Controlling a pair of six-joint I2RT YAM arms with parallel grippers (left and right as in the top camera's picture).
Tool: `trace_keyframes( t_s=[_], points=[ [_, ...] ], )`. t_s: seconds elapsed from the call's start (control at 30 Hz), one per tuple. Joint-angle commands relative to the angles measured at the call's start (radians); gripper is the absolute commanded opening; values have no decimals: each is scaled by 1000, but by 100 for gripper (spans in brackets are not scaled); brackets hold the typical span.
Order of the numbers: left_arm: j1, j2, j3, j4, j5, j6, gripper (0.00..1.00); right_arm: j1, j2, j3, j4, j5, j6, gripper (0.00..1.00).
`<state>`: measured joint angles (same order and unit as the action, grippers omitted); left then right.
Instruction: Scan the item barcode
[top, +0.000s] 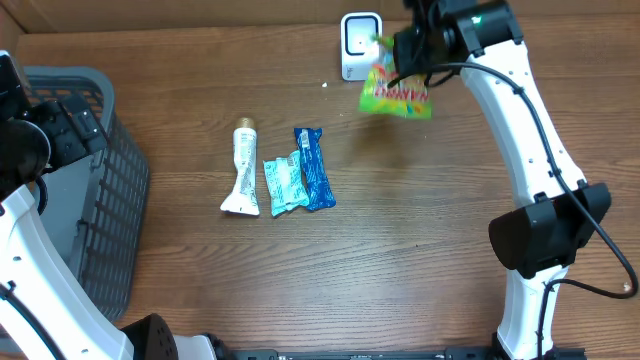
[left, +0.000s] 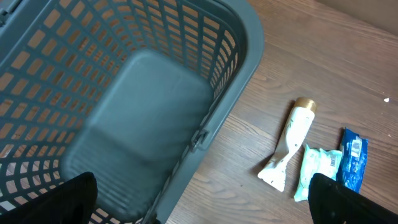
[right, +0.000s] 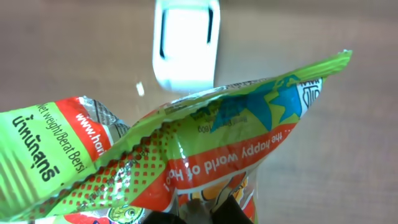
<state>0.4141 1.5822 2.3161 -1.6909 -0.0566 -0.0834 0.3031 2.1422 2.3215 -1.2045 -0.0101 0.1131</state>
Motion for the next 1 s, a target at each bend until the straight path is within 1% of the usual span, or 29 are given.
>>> trace_keyframes(
  t_s=[0.0,0.1,0.2,0.33,0.43,0.6,0.97],
  points=[
    [5,2,14,2,5,-14,100,12,-16,45,79,16,10,3],
    [5,2,14,2,5,-14,99,29,14,45,167,16,1,3],
    [4,2,14,2,5,-14,100,57,64,45,245,22,-60,3],
    [5,2,14,2,5,-14,100,97,159,44,341,138,-145,3],
    [5,2,14,2,5,-14,100,116,222,44,376,195,-174,3],
    [5,2,14,2,5,-14,100,124,288,43,414,222,-193,3],
    [5,2,14,2,5,-14,99,122,316,41,501,249,-216,3]
  ],
)
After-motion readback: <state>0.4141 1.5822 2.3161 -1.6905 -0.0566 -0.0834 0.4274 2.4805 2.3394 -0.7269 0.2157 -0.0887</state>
